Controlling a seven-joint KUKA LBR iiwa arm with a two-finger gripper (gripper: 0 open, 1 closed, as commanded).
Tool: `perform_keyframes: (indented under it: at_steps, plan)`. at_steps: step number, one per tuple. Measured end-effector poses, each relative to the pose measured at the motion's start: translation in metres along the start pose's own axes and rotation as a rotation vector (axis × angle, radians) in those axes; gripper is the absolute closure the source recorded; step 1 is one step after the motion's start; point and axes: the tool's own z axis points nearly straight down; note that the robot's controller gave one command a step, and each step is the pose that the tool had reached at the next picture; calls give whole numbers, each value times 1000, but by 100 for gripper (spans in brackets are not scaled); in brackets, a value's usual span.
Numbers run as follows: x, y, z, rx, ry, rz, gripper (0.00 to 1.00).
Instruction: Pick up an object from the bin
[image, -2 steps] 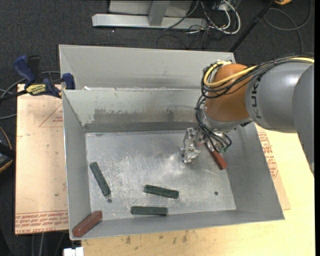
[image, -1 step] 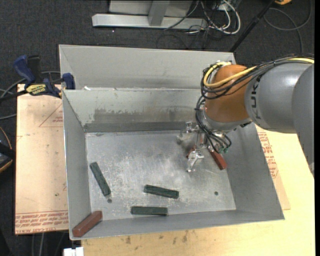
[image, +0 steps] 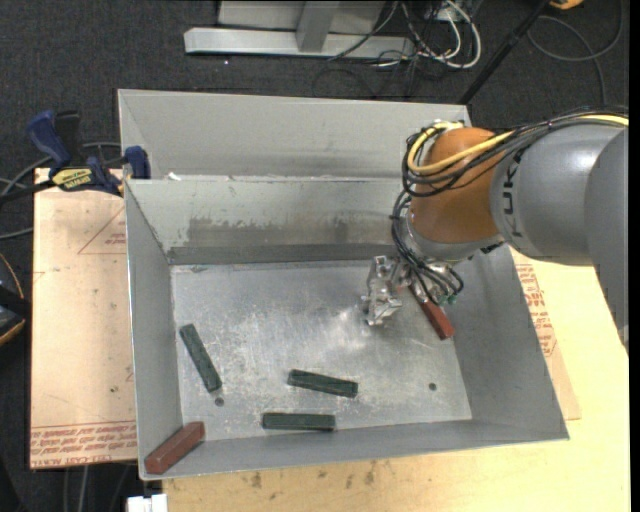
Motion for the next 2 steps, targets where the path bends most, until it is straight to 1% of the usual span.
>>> perform_keyframes:
  at_steps: [1, 2]
  plan:
    - [1, 0, 2, 0, 0, 1, 0]
    - [1, 0, 2, 0, 0, 1, 0]
